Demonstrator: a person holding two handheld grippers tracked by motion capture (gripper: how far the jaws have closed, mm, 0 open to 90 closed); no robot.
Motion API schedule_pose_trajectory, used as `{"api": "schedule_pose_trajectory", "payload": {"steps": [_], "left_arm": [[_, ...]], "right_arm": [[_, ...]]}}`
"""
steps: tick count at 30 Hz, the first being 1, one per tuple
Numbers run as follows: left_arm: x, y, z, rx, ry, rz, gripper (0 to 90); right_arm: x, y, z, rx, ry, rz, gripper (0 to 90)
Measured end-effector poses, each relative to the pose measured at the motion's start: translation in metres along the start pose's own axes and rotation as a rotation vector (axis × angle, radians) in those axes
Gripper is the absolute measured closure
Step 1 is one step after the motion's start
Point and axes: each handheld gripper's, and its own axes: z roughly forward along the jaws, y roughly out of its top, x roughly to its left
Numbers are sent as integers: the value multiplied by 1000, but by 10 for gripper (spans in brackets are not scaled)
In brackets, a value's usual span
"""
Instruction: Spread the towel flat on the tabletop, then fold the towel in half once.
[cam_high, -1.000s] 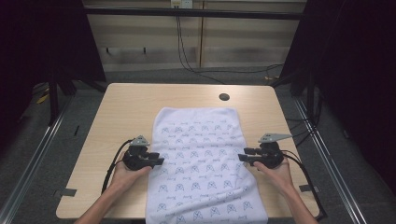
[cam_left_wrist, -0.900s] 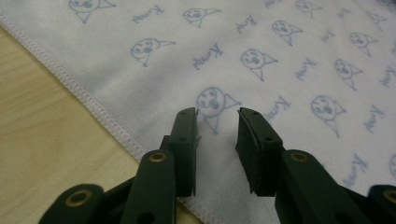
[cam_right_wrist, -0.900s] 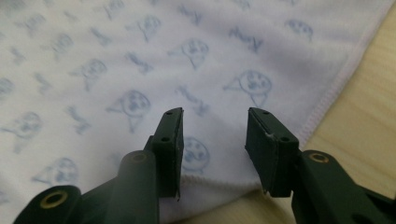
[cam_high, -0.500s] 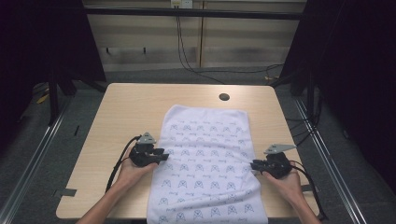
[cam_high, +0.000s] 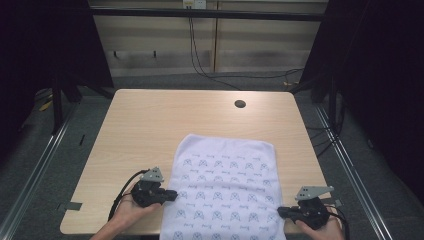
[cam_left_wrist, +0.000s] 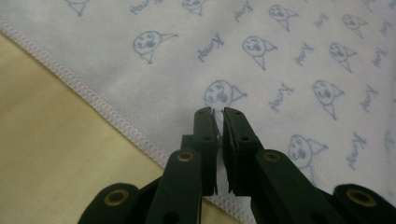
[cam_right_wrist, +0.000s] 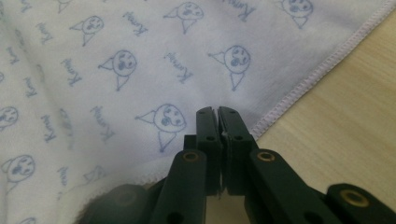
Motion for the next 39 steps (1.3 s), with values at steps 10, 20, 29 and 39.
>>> {"api": "schedule_pose_trajectory", "payload": {"steps": [10, 20, 29, 39], "left_arm": [[16, 18, -2, -83, 65, -31, 682], [68, 48, 26, -101, 128, -81, 690], [68, 41, 24, -95, 129, -77, 694], [65, 33, 17, -84, 102, -76, 742]], "right_arm": [[-20, 26, 4, -160, -22, 16, 688], [-72, 86, 30, -213, -104, 48, 651], [-79, 90, 63, -145, -89, 46, 691], [-70, 82, 61, -123, -101, 24, 815]]}}
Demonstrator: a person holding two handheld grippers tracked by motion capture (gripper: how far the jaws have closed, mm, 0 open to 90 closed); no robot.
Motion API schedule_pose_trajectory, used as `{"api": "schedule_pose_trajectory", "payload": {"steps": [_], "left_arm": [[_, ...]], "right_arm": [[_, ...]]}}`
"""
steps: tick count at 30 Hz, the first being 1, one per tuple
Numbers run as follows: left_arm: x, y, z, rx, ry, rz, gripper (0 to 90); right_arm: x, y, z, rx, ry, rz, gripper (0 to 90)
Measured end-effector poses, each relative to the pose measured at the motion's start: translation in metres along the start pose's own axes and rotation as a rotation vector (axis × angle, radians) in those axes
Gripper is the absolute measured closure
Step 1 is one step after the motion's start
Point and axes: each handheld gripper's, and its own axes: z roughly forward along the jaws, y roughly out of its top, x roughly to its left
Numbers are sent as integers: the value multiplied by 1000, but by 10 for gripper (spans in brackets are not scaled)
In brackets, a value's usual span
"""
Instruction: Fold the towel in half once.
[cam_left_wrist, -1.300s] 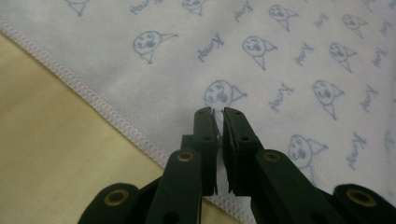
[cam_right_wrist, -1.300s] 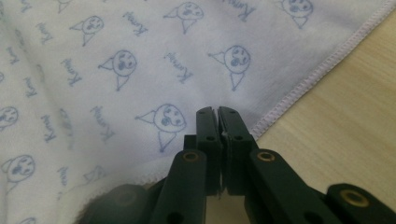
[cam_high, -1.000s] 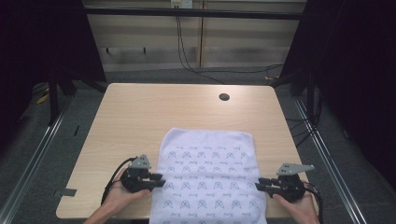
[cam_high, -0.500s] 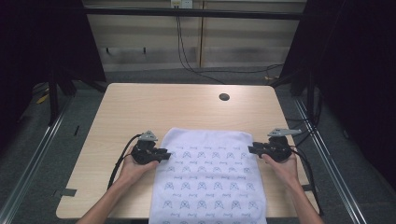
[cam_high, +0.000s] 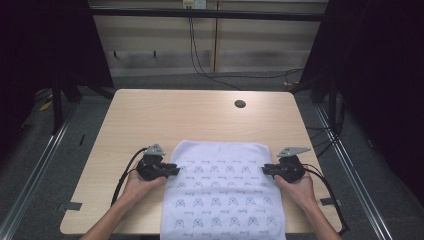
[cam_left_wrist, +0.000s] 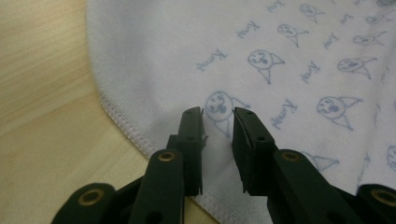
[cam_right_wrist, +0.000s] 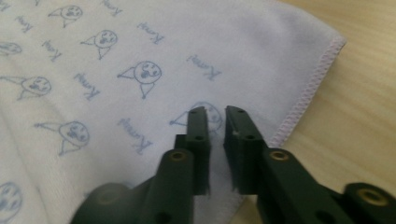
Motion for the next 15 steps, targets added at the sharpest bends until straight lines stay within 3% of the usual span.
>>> {"api": "schedule_pose_trajectory", "payload": {"steps": [2, 3, 5, 7, 11, 15], "left_arm": [[-1, -3, -3, 7, -13, 4, 773], [-2, -5, -5, 16, -8, 25, 809], [0, -6, -6, 12, -24, 9, 846], [1, -5, -5, 10, -29, 8, 845], [4, 0, -5, -3, -13, 3, 795], [16, 6, -10, -48, 18, -30, 768]], "right_arm": [[2, -3, -4, 9, 18, 1, 845], [3, -4, -5, 18, 31, 8, 845], [4, -4, -6, 13, 43, 8, 802], [-1, 0, -7, -14, 27, 6, 763], [-21, 21, -11, -118, -23, 46, 715], [-34, 32, -2, -127, -48, 42, 673]]}}
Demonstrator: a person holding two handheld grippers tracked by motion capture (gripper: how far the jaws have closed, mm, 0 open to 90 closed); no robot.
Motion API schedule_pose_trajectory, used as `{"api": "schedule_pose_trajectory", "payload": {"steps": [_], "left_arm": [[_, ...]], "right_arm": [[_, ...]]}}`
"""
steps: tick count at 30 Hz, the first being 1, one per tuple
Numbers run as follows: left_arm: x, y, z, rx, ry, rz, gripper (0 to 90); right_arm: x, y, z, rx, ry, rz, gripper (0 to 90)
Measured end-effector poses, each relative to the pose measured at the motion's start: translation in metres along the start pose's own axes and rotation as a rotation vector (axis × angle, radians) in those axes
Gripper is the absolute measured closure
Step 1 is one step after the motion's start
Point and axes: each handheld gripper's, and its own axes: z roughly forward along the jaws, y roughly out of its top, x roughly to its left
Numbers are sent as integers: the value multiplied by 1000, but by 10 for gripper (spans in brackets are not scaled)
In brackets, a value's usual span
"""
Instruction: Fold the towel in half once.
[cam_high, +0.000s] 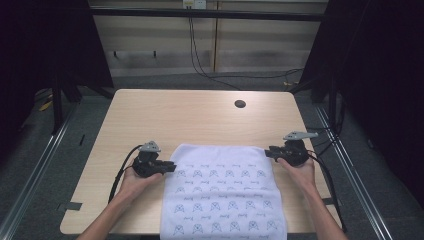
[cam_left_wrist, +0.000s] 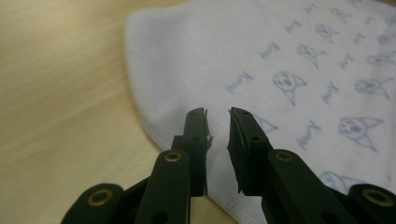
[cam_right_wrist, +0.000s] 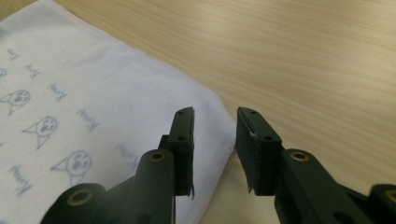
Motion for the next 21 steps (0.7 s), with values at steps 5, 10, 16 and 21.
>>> {"api": "schedule_pose_trajectory", "payload": {"steps": [5, 10, 16, 21], "left_arm": [[19, 9, -5, -49, 53, -49, 762], [33, 17, -2, -67, 91, -88, 706], [39, 23, 15, -69, 61, -100, 622], [36, 24, 26, -38, 55, -71, 509]], "right_arm": [[-8, 9, 21, 14, 1, 19, 611], [-13, 6, 34, 55, -5, 24, 600], [-16, 6, 39, 76, 20, 12, 597], [-14, 3, 41, 73, 27, 18, 689]]}}
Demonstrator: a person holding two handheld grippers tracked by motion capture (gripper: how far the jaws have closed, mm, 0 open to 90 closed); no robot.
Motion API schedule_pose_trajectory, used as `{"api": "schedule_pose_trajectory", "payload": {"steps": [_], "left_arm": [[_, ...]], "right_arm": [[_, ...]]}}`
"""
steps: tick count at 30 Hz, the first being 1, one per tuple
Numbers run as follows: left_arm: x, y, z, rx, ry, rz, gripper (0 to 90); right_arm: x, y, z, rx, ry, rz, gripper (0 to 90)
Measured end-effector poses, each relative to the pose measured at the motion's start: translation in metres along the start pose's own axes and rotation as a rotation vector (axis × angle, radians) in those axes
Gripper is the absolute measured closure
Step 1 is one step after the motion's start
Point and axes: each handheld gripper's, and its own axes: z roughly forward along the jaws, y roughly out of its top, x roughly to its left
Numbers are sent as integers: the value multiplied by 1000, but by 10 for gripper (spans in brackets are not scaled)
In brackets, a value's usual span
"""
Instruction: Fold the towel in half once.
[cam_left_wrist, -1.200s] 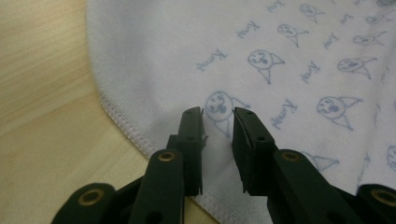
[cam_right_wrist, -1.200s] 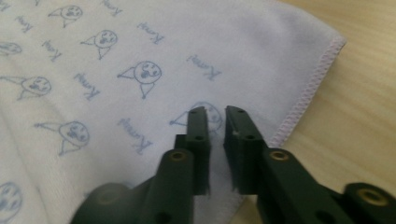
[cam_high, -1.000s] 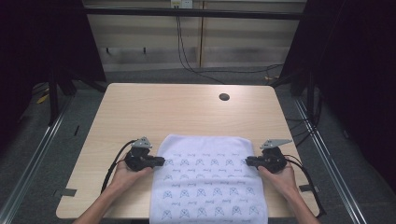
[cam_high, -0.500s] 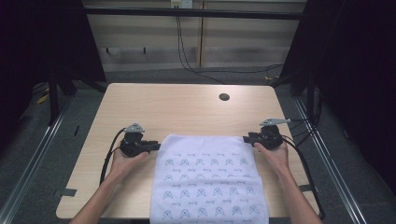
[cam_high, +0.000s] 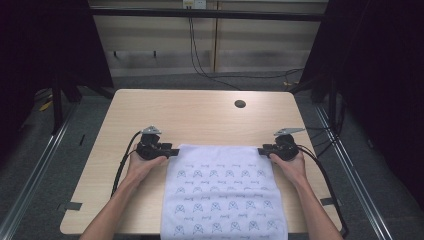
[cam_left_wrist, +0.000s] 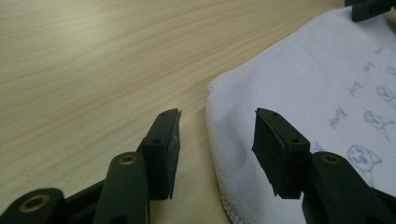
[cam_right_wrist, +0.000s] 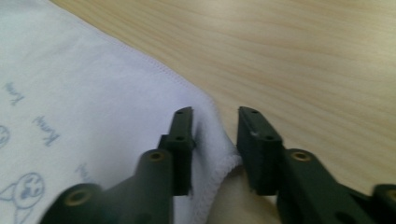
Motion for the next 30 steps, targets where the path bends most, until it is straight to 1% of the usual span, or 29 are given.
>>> {"api": "schedule_pose_trajectory", "payload": {"steps": [1, 3, 4, 5, 7, 8, 9, 10, 11, 13, 15, 16, 18, 19, 20, 23, 24, 25, 26, 27, 29, 30], "left_arm": [[-1, -1, 2, 2, -4, -8, 511], [-3, -2, 4, 16, -20, 7, 545], [-5, -3, 4, 27, -24, 16, 588], [-6, -4, 5, 34, -33, 23, 626], [-8, -5, 4, 46, -24, 39, 750], [-9, -6, 4, 39, -34, 32, 806], [-9, -7, 3, 33, -32, 33, 852], [-9, -8, 1, 17, -32, 18, 867], [-9, -9, -2, 9, -51, 3, 873], [-12, -11, -7, 8, -63, 10, 875], [-16, -10, -15, -14, -74, 14, 876], [-18, -8, -20, -42, -85, 11, 876], [-20, -2, -29, -79, -97, 9, 876], [-23, 4, -35, -117, -101, 5, 876], [-24, 9, -39, -134, -106, 7, 876], [-27, 26, -49, -196, -116, 19, 876], [-28, 32, -53, -211, -111, 32, 876], [-28, 39, -56, -208, -93, 52, 876], [-28, 44, -57, -204, -89, 67, 876], [-27, 50, -59, -206, -86, 74, 876], [-24, 59, -63, -228, -75, 68, 877], [-22, 64, -64, -240, -72, 56, 877]], "right_arm": [[2, -1, 0, 4, 13, 2, 728], [5, -2, -1, 6, 22, -12, 790], [6, -2, -1, 11, 26, -16, 825], [7, -3, -2, 19, 26, -8, 836], [7, -4, -4, 16, 30, -8, 849], [8, -5, -5, 15, 26, -3, 853], [8, -5, -7, 9, 28, 1, 854], [8, -6, -8, 10, 30, 2, 855], [9, -6, -11, 5, 30, 15, 856], [11, -7, -17, -8, 36, 19, 856], [15, -6, -25, -37, 52, 24, 857], [17, -5, -31, -47, 63, 27, 857], [21, -2, -42, -76, 67, 20, 858], [22, -1, -48, -94, 73, 18, 858], [23, 3, -56, -117, 61, 15, 859], [23, 15, -73, -166, 56, 10, 859], [22, 20, -77, -182, 53, 10, 859], [21, 25, -82, -196, 49, 10, 859], [19, 32, -87, -213, 43, 10, 860], [17, 38, -91, -224, 39, 7, 860], [14, 53, -96, -259, 32, 4, 861], [13, 58, -96, -269, 33, 1, 861]]}}
